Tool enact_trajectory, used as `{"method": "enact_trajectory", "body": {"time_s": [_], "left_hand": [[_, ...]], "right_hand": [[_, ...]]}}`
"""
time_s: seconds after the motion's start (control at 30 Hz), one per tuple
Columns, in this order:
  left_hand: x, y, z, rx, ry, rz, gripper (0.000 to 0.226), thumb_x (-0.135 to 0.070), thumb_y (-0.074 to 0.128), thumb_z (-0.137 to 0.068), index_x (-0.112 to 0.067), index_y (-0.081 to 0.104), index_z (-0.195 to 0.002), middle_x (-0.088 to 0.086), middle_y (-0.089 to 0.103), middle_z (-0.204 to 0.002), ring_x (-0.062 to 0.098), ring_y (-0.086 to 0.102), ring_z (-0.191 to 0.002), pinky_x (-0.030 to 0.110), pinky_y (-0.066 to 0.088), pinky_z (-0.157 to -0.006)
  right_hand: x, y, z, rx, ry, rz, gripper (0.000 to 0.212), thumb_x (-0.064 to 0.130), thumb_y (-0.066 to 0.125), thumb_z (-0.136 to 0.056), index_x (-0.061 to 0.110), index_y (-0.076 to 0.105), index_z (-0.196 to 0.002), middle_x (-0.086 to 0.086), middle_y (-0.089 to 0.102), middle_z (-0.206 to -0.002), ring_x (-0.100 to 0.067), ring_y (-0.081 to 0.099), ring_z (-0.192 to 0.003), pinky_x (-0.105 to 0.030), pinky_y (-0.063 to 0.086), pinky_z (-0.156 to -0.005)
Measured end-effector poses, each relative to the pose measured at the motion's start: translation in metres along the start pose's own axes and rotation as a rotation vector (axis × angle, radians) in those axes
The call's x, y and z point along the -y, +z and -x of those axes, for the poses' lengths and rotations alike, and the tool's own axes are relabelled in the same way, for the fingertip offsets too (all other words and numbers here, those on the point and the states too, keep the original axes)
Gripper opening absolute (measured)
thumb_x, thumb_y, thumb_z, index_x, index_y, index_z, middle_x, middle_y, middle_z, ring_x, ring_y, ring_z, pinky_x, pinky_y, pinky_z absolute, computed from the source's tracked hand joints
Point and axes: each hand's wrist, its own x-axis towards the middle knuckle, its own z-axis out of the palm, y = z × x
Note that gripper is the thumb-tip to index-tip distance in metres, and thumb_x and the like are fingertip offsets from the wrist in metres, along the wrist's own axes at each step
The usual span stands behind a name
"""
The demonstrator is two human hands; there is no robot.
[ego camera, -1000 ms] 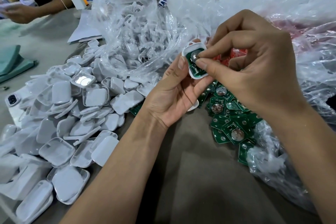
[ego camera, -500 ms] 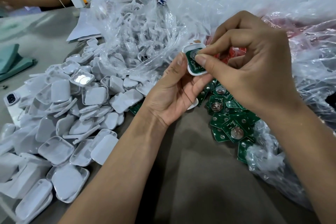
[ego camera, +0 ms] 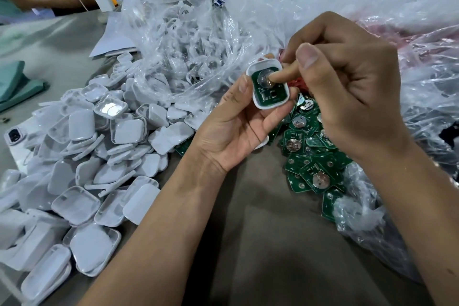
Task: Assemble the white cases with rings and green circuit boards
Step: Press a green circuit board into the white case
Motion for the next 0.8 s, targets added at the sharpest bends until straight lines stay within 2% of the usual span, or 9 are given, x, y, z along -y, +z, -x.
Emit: {"method": "enact_trajectory", "body": {"time_s": [0.1,0.27,0.33,0.43,0.5,0.57,0.63,0.7,0.8], "left_hand": [[0.0,0.0,-0.001,-0.011,0.01,-0.013,0.058,-0.004,0.093,-0.058,0.007,0.07,-0.11,0.028,0.072,-0.106,0.041,0.075,-0.091,0.044,0.064,-0.074],[-0.002,0.0,-0.003,-0.042,0.052,-0.035,0.054,-0.01,0.094,-0.061,0.005,0.071,-0.108,0.024,0.073,-0.108,0.036,0.075,-0.096,0.04,0.064,-0.079],[-0.002,0.0,-0.004,-0.068,0.081,-0.003,0.054,-0.009,0.092,-0.063,0.007,0.069,-0.109,0.026,0.07,-0.111,0.037,0.073,-0.1,0.041,0.063,-0.082],[-0.007,0.002,-0.004,-0.097,0.132,0.07,0.043,-0.009,0.084,-0.07,0.01,0.069,-0.106,0.027,0.068,-0.113,0.04,0.067,-0.109,0.043,0.062,-0.087],[-0.013,0.001,-0.003,-0.117,0.177,0.124,0.037,-0.008,0.077,-0.073,0.011,0.07,-0.105,0.027,0.07,-0.112,0.041,0.068,-0.106,0.044,0.062,-0.087],[-0.02,-0.001,-0.001,-0.131,0.225,0.184,0.036,-0.005,0.073,-0.076,0.009,0.067,-0.108,0.028,0.069,-0.112,0.044,0.07,-0.099,0.048,0.062,-0.086],[-0.025,-0.003,-0.001,-0.143,0.271,0.222,0.037,-0.007,0.069,-0.081,0.006,0.063,-0.116,0.026,0.069,-0.113,0.044,0.07,-0.101,0.048,0.061,-0.088],[-0.028,-0.005,0.0,-0.15,0.297,0.235,0.039,-0.009,0.066,-0.083,0.005,0.062,-0.119,0.024,0.069,-0.113,0.043,0.069,-0.103,0.047,0.059,-0.092],[-0.03,-0.006,0.002,-0.145,0.306,0.24,0.036,-0.007,0.066,-0.083,0.007,0.064,-0.116,0.024,0.069,-0.113,0.043,0.07,-0.102,0.049,0.058,-0.094]], "right_hand": [[-0.001,0.001,0.001,-0.006,-0.015,0.021,0.032,0.009,0.051,-0.107,0.004,0.079,-0.094,-0.019,0.065,-0.09,-0.029,0.065,-0.083,-0.04,0.05,-0.067],[-0.002,0.002,0.0,0.028,0.021,0.035,0.03,0.011,0.052,-0.107,0.003,0.079,-0.098,-0.018,0.066,-0.096,-0.024,0.066,-0.087,-0.031,0.051,-0.073],[-0.002,0.002,0.0,0.066,0.052,0.038,0.028,0.015,0.052,-0.108,0.005,0.078,-0.107,-0.015,0.067,-0.104,-0.012,0.066,-0.091,-0.024,0.05,-0.076],[-0.001,0.002,0.001,0.105,0.122,-0.048,0.029,0.019,0.05,-0.109,0.008,0.071,-0.125,-0.006,0.068,-0.113,0.006,0.063,-0.086,-0.011,0.046,-0.073],[-0.002,0.004,0.003,0.106,0.195,-0.054,0.029,0.025,0.051,-0.109,0.01,0.07,-0.125,0.003,0.07,-0.106,0.002,0.064,-0.081,-0.013,0.046,-0.069],[-0.006,0.006,0.005,0.137,0.235,0.096,0.031,0.034,0.053,-0.107,0.011,0.075,-0.111,0.007,0.069,-0.091,0.001,0.06,-0.07,-0.014,0.043,-0.063],[-0.009,0.012,0.008,0.301,0.293,0.28,0.045,0.054,0.055,-0.099,0.016,0.077,-0.106,0.006,0.068,-0.09,0.0,0.06,-0.077,-0.024,0.049,-0.07],[-0.008,0.018,0.011,0.551,0.328,0.49,0.064,0.077,0.056,-0.08,0.025,0.075,-0.112,0.011,0.057,-0.1,-0.011,0.058,-0.096,-0.035,0.051,-0.081],[-0.006,0.023,0.013,0.736,0.312,0.617,0.074,0.082,0.063,-0.063,0.033,0.07,-0.118,0.015,0.046,-0.105,-0.015,0.054,-0.107,-0.038,0.052,-0.085]]}}
